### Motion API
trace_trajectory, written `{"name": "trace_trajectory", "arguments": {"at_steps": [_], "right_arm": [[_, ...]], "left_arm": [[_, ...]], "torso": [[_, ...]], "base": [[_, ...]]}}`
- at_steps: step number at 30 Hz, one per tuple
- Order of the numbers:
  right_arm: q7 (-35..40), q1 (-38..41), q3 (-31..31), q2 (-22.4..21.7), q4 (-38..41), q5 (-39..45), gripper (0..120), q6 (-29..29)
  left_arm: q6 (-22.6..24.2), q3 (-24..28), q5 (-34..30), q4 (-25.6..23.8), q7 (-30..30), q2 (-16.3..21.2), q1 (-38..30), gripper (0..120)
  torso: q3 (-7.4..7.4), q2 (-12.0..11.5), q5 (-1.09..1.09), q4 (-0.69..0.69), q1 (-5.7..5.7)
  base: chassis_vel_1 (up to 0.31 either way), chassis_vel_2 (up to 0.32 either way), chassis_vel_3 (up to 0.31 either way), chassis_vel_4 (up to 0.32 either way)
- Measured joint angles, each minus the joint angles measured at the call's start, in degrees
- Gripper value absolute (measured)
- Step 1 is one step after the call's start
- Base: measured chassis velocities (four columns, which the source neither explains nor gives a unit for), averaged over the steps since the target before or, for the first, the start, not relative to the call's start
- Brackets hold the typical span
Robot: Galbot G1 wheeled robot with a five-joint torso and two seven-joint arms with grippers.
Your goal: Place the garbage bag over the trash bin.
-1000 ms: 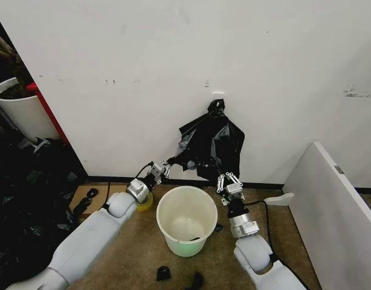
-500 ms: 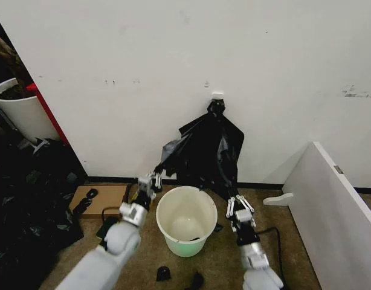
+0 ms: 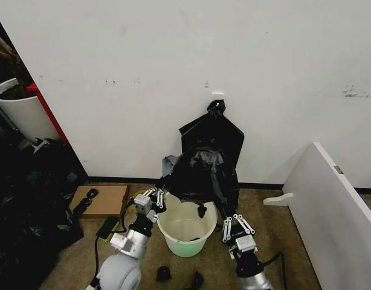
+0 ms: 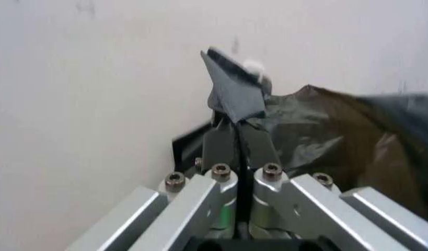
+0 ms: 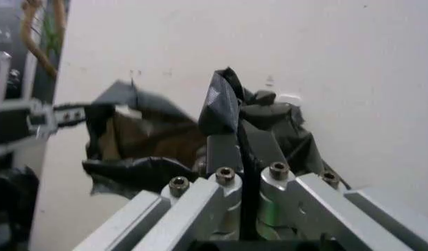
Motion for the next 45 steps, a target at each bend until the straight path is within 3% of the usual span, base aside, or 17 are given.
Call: {"name": "trace_trajectory", "arguments": {"at_steps": [8, 22, 33, 45], "right_arm": [[-2.3, 1.8, -0.7, 0.0, -0.4, 3.4, 0, 0.8], [-5.2, 7.7, -0.4, 1.9, -10.9, 5.7, 0, 0.1], [-10.9, 9.7, -3.1, 3.4, -15.7, 8.2, 0, 2.5], [-21.3, 15.1, -6.1, 6.4, -23.6, 17.9, 0, 7.1]], "left_arm": [[2.4, -2.8, -4.5, -6.6, 0.3, -0.1, 4.2, 0], [1.1, 0.3, -8.0, 3.7, 1.8, -4.5, 3.5, 0], [-2.4, -0.7, -0.2, 6.5, 1.1, -4.3, 2.9, 0], [-5.6, -1.4, 8.0, 10.5, -0.1, -5.1, 2.5, 0]], "torso": [[0.0, 0.0, 0.01, 0.0, 0.0], [0.01, 0.0, 0.0, 0.0, 0.01], [0.01, 0.0, 0.0, 0.0, 0.0], [0.01, 0.0, 0.0, 0.01, 0.01]], "base": [[0.0, 0.0, 0.0, 0.0], [0.0, 0.0, 0.0, 0.0], [0.0, 0.0, 0.0, 0.0], [0.0, 0.0, 0.0, 0.0]]}}
